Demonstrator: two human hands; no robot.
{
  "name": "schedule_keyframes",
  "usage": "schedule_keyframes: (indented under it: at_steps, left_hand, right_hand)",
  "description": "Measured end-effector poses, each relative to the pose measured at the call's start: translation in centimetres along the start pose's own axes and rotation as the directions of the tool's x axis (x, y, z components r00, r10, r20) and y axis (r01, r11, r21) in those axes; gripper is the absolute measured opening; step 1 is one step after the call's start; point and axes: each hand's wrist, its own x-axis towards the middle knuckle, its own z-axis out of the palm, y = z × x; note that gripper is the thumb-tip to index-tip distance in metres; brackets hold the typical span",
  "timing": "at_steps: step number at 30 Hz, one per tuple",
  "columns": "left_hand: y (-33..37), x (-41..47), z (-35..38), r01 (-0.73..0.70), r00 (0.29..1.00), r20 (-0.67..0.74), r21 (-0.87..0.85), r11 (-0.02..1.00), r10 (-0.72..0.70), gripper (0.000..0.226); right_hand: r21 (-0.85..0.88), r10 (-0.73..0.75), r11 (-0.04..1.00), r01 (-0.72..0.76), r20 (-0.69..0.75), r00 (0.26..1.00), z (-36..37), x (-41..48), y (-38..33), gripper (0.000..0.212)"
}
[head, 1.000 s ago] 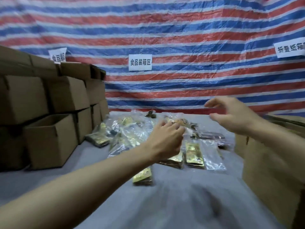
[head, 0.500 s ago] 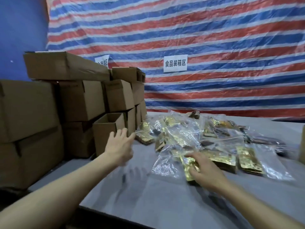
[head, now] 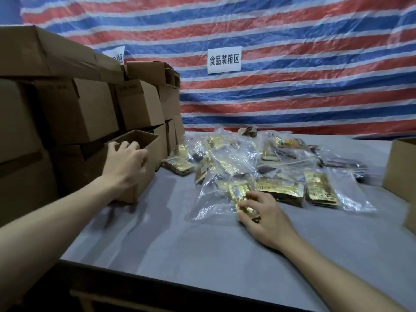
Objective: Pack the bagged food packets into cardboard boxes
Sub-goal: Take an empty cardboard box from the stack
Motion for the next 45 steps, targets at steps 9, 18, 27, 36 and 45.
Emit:
schedule_keyframes:
  at_steps: [9,18,27,36,45]
  left_hand:
    - [6.7,-4.9,-1.3,-0.387,0.863,-0.350,0.006,0.922,0.364,0.014]
    - [12.2,-6.7,-5.1,-0.479,0.770,-0.591,-0.287,0.829,0.241,0.022]
    - [16.8,-7.0,-4.5,-0.757,0.616,-0.691,-0.386,0.527,0.378,0.031]
    - [19.4,-8.8,0.5,-0.017,0.957,-0.041,-0.996,0.088,-0.286,0.112]
    - [18.8,-7.6,2.8,0.234,0.955,0.266,-0.948,-0.216,-0.134,0.110]
  right_hand:
    - [0.027,0.042,0.999,-0.042,-0.019,0.999,-0.6,-0.6,-0.5,0.009]
    - [0.427,0.560,0.820,-0.380,-0.466,0.685,-4.4,-1.7,1.6,0.014]
    - [0.627,0.835,0.531,-0.570,-0.500,0.229,-6.9,-2.0,4.2,0.020]
    - [0.657,0.868,0.496,-0.568,-0.395,0.300,-6.1,-1.8,4.5,0.029]
    - [0.626,0.826,0.556,-0.546,-0.348,0.443,-5.7,-1.8,5.2,0.038]
